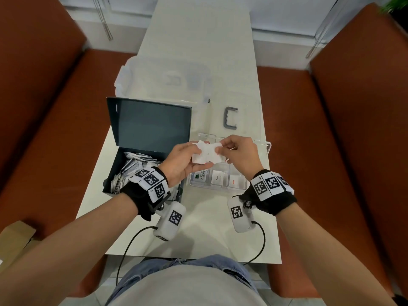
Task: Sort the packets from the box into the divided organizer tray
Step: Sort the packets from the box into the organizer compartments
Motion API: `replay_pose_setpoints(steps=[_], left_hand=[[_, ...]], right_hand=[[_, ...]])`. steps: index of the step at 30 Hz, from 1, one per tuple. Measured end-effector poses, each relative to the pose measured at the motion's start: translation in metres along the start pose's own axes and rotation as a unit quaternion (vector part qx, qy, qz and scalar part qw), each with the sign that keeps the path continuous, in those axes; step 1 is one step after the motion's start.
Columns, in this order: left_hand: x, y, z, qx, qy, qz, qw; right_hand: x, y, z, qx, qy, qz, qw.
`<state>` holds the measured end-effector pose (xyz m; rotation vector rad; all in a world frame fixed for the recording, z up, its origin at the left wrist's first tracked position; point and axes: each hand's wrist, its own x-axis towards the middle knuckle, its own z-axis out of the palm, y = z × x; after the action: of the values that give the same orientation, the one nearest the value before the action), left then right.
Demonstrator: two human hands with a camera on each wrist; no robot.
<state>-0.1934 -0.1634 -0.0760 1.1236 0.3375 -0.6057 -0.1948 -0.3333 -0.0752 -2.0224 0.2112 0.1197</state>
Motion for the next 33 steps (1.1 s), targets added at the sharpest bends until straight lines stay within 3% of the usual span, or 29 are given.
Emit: replay_pose_setpoints(steps=[8, 11, 14, 18, 33], left_hand=[[0.003, -0.005, -0.003, 0.059, 0.008, 0.034, 0.998], [0.004, -0.009, -0.004, 0.074, 0.016, 0.062, 0.995], [0.005, -0.012, -0.002, 0.062, 0.029, 0.086, 0.994], [0.006, -0.015, 0.0, 0.019, 0.031, 0.083, 0.996], [0.008, -0.02, 0.008, -0.005, 0.019, 0.092, 0.996]], right_hand=[[-0.005, -0.002, -0.005, 0.198, 0.0, 0.068, 0.978], [-0.008, -0.004, -0.005, 0.231, -0.049, 0.074, 0.969], [-0.011, -0.004, -0.002, 0.195, -0.072, 0.074, 0.975], [-0.011, -0.002, 0.002, 0.141, -0.035, 0.068, 0.987], [-0.01, -0.001, 0.004, 0.148, -0.005, 0.13, 0.98]])
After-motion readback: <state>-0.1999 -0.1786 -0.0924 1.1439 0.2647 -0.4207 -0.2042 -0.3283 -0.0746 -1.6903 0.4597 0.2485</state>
